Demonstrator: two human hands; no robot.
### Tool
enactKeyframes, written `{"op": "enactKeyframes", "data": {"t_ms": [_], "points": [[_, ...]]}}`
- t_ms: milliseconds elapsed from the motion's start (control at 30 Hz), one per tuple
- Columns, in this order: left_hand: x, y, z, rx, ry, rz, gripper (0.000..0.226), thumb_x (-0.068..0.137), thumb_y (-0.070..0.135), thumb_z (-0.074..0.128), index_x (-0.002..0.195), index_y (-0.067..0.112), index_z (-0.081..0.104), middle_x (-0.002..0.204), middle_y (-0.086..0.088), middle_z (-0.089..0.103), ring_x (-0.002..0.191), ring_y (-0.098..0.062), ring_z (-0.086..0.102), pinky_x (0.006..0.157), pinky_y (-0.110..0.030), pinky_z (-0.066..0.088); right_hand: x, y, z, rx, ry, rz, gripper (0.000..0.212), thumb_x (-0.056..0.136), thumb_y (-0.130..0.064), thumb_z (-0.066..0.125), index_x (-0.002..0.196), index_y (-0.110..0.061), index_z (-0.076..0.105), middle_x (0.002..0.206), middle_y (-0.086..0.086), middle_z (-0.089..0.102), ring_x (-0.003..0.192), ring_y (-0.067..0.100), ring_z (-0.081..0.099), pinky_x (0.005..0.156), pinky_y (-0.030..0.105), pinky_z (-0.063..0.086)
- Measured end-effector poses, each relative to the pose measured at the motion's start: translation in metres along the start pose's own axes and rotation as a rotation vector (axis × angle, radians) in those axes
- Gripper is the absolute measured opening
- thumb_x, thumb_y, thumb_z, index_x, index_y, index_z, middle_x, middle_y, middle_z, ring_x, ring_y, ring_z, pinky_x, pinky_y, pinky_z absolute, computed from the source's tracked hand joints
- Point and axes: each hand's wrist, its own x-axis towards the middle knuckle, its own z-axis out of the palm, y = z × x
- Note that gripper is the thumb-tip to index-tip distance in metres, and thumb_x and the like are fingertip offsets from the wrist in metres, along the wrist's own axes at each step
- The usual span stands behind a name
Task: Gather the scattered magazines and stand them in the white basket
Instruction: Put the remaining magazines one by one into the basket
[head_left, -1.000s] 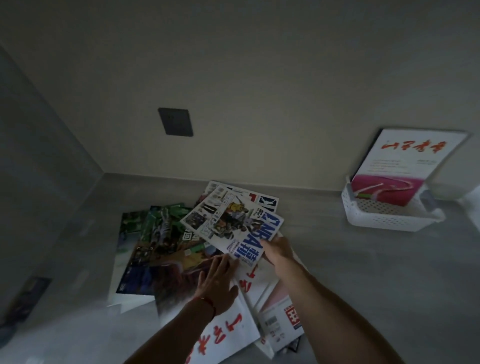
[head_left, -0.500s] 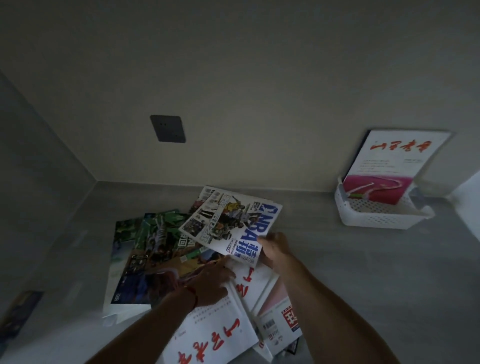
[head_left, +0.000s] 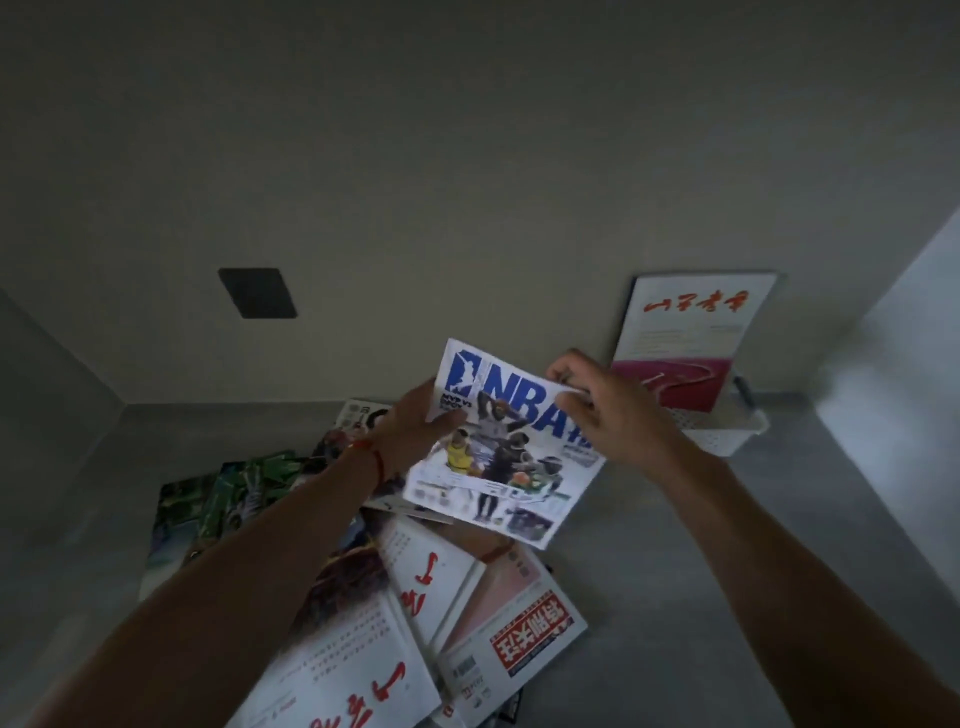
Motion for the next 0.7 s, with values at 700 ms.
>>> {"op": "enactKeyframes", "data": {"t_ms": [700], "points": [[0.151,0.160,0.140,-0.149,0.217,0.010,0.022,0.095,0.026,0.058,0.114,0.022,0.068,0.099,0.009,0.072,0.092,-0.014,0.068,0.081,-0.028,0.050,-0.024,0.226,-0.169,0.142,0.451,0.259,0.008,0.092,-0.034,0.067,0.093,-0.026,0.065,0.075,-0.021,0.072,0.060,-0.002,0.069,0.055,0.006,0.049]]}}
